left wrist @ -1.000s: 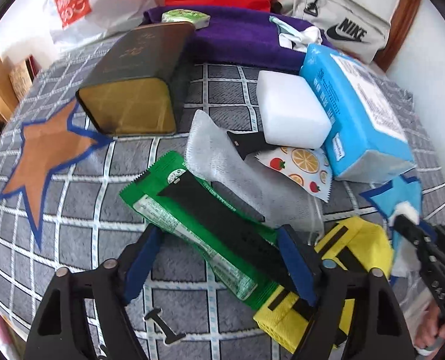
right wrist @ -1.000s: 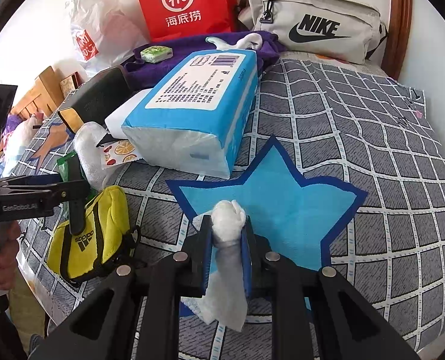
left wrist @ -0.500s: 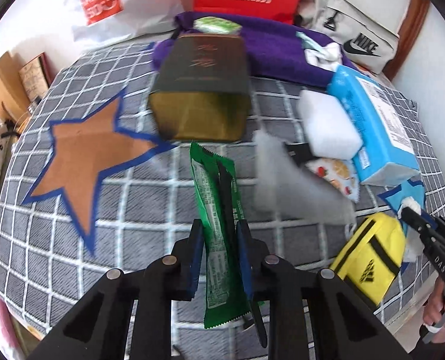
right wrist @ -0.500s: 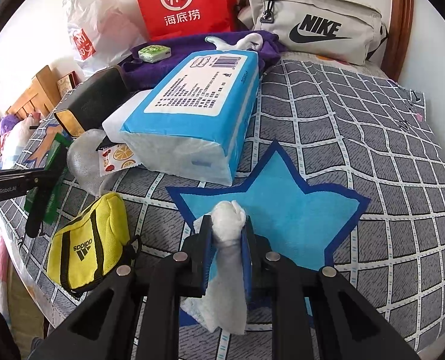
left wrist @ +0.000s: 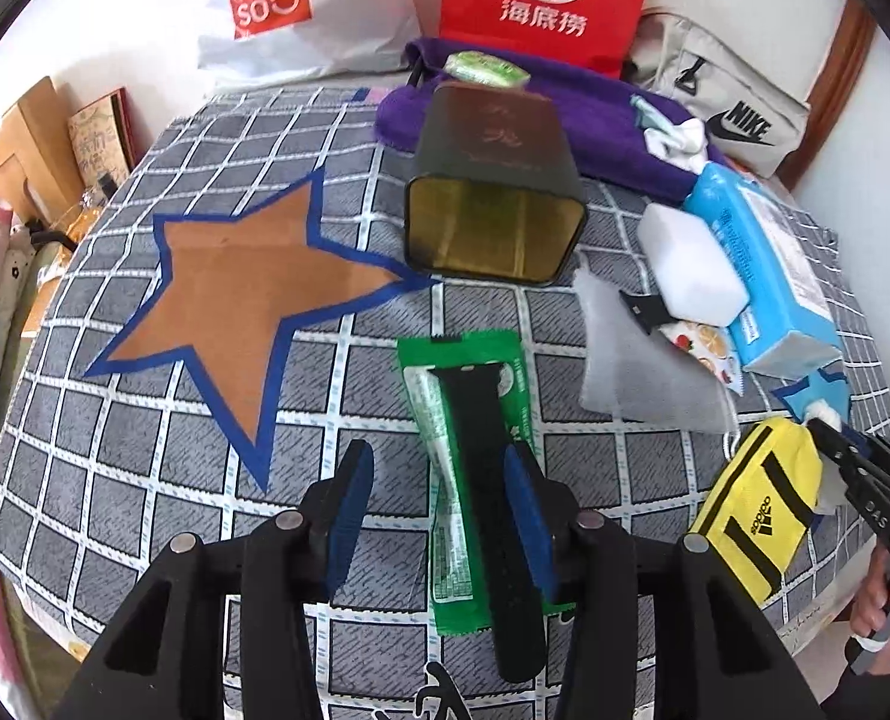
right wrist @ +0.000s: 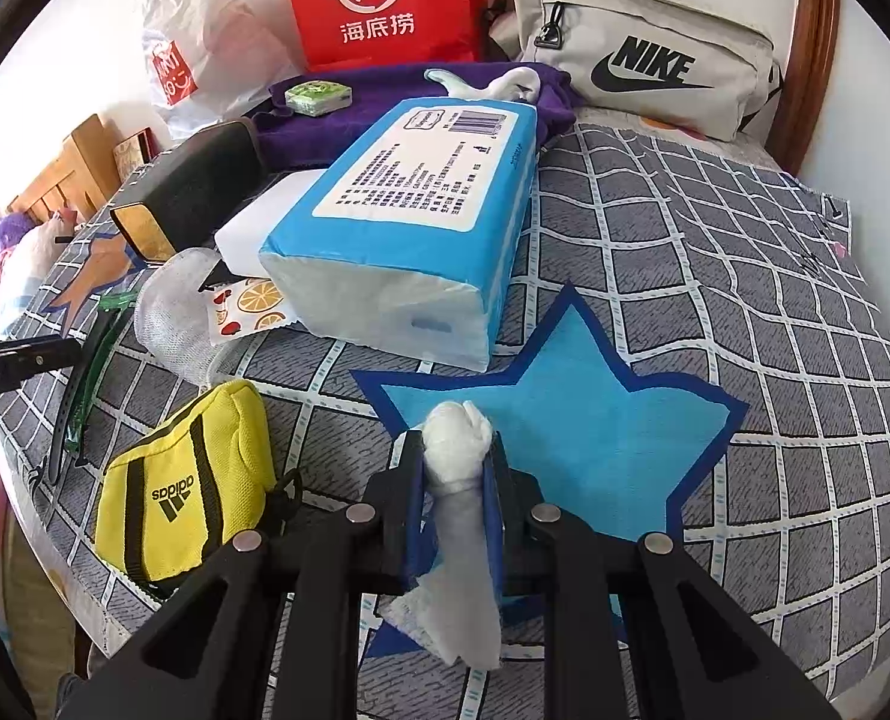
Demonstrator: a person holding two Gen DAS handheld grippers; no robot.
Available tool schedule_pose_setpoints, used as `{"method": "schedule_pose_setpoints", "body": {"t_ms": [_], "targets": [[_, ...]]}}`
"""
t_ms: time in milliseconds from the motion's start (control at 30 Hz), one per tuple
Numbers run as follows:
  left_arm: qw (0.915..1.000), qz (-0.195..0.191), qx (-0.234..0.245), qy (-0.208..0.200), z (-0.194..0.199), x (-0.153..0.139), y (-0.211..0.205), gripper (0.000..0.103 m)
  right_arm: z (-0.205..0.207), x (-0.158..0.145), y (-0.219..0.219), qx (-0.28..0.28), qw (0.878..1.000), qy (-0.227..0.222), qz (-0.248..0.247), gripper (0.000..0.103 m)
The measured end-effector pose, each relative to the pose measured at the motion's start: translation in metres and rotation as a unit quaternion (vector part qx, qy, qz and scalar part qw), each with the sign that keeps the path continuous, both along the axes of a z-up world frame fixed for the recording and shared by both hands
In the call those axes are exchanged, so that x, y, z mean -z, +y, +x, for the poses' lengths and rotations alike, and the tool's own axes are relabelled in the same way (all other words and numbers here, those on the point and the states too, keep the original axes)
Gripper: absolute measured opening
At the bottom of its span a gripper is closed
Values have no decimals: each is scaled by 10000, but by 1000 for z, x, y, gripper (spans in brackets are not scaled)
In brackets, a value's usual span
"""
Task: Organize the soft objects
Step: 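Raise the green packet with the left gripper while the right holds the white sock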
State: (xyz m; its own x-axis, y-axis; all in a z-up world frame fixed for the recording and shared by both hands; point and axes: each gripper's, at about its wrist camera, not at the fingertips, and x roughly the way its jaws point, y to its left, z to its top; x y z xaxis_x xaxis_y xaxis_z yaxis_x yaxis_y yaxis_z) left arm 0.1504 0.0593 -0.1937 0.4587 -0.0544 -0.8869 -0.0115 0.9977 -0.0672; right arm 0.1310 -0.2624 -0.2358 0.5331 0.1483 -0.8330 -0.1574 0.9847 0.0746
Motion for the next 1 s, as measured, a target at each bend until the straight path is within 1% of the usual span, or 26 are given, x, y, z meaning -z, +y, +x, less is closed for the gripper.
{"method": "schedule_pose_setpoints", "body": {"t_ms": [33, 67, 100, 133, 267, 367, 433, 567, 767, 833, 900, 967, 1000], "targets": [[10000, -15, 49, -39, 0, 0, -2, 43, 1, 1, 0, 9, 10000, 17, 7, 18], [9999, -11, 90, -64, -1, 0, -3, 35, 1, 2, 0, 10, 10000, 21, 9, 18], [9998, 10, 155, -86, 0, 0, -5, 30, 1, 3, 0, -1, 10000, 17, 3, 18], [9997, 25, 219, -94, 0, 0, -8, 26, 1, 3, 0, -12, 10000, 11, -8, 18], [9993, 101, 369, -56, 6, 4, -16, 26, 1, 2, -1, -48, 10000, 6, 0, 18], [9993, 212, 304, 80, 11, 10, -18, 27, 2, 3, -2, -47, 10000, 6, 59, 18], [9993, 255, 256, 88, 13, 12, -17, 27, 2, 3, -3, -49, 10000, 5, 77, 18], [9994, 224, 269, 64, 13, 15, -16, 26, 2, 3, -3, -78, 9999, -4, 75, 18], [9978, 529, 398, -10, 19, 18, -24, 27, 6, 5, -1, -110, 9999, -21, 52, 19], [9979, 517, 385, -6, 21, 18, -23, 27, 7, 6, 1, -152, 9999, -29, 11, 19], [9982, 484, 364, -4, 21, 16, -21, 23, 7, 6, 1, -192, 9998, -61, 4, 18], [9991, 318, 297, -17, 20, 13, -16, 20, 6, 4, 0, -234, 9997, -74, 28, 17], [9994, 219, 272, -13, 20, 11, -14, 20, 4, 0, 0, -266, 9996, -103, 87, 17]]}}
